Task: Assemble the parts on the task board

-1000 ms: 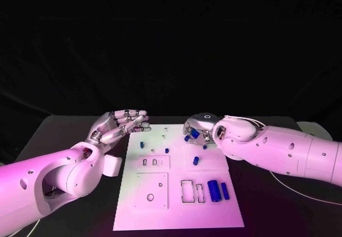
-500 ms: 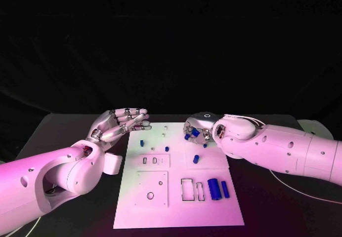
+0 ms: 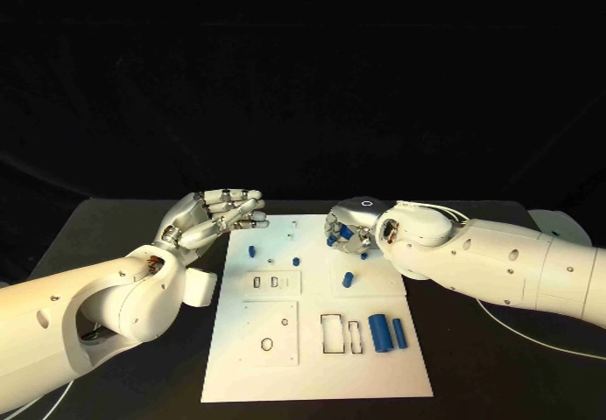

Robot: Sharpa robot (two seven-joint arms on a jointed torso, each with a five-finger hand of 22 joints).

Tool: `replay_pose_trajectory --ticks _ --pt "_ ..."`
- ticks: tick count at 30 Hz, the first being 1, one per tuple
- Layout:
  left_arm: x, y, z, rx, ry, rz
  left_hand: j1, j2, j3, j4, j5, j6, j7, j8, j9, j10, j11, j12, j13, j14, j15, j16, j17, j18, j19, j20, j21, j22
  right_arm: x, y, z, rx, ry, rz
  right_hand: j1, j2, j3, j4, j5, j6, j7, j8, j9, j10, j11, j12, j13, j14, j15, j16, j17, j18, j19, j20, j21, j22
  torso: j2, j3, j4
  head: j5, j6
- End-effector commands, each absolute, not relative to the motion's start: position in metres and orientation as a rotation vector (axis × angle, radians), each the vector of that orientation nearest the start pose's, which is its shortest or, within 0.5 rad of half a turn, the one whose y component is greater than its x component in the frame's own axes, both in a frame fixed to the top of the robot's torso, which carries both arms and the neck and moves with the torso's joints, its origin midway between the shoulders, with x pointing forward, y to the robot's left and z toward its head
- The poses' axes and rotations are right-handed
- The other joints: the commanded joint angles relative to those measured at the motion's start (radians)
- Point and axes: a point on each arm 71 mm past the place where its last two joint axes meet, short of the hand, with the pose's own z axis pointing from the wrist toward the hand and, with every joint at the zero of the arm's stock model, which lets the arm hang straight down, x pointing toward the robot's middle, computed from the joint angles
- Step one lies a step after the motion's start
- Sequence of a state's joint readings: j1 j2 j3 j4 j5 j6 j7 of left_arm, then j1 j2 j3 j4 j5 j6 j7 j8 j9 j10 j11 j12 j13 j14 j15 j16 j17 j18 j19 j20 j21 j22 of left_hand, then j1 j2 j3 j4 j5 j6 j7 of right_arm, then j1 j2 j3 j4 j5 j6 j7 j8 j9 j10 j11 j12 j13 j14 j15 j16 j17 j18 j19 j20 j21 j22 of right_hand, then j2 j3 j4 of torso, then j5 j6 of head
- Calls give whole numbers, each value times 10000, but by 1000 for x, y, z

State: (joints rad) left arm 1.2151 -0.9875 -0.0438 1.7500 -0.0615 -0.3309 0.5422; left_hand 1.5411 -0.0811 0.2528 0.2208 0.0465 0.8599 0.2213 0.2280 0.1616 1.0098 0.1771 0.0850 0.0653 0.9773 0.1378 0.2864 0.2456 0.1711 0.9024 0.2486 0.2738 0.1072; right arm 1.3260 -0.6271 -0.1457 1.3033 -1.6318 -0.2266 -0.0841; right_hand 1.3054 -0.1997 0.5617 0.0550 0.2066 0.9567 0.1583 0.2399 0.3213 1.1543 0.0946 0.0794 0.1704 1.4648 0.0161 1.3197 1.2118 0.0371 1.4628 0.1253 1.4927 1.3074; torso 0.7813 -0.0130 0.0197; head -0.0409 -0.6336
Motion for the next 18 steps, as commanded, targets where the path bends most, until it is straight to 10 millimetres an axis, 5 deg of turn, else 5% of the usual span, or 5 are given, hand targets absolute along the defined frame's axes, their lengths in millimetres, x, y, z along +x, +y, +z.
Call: replay_pose_trajectory --ticks 1,4,6,18 --pt "445 211 -142 -9314 13140 -17083 -68 -21 46 9 34 -22 176 -38 -11 16 81 -68 2 -53 11 -28 26 127 39 12 -27 -15 529 -149 -173 -4743 16268 4755 -3 217 36 55 -32 260 -65 202 114 167 -52 103 40 396 -65 101 39 -88 340 -73 97 1437 16 -4 1 -13 -5" --pt "445 211 -142 -9323 13152 -17067 -76 -29 50 13 33 -31 184 -45 -14 10 85 -79 2 -45 11 -24 34 128 46 11 -25 -16 529 -149 -171 -4625 16001 4885 63 403 41 47 -48 490 -181 411 287 359 -147 185 114 399 -139 156 65 -113 403 -134 166 1557 14 -3 7 -9 -13" --pt "445 212 -142 -9331 13160 -17052 -86 -44 60 15 34 -54 204 -65 -22 -10 98 -103 1 -34 14 -22 50 128 58 9 -21 -19 528 -149 -169 -4505 15749 5020 135 593 137 27 -456 557 -251 545 433 481 -214 227 174 403 -199 200 82 -128 441 -194 207 1630 13 -6 9 -12 -9" --pt "447 214 -143 -9382 13168 -16927 -77 -56 78 5 34 -75 219 -82 -30 -29 109 -126 0 -28 17 -22 65 127 66 7 -19 -22 525 -153 -159 -3738 14778 5247 34 632 122 58 -678 621 -355 767 691 658 -299 285 292 390 -266 208 26 -142 473 -261 245 1703 18 -2 -17 13 112"
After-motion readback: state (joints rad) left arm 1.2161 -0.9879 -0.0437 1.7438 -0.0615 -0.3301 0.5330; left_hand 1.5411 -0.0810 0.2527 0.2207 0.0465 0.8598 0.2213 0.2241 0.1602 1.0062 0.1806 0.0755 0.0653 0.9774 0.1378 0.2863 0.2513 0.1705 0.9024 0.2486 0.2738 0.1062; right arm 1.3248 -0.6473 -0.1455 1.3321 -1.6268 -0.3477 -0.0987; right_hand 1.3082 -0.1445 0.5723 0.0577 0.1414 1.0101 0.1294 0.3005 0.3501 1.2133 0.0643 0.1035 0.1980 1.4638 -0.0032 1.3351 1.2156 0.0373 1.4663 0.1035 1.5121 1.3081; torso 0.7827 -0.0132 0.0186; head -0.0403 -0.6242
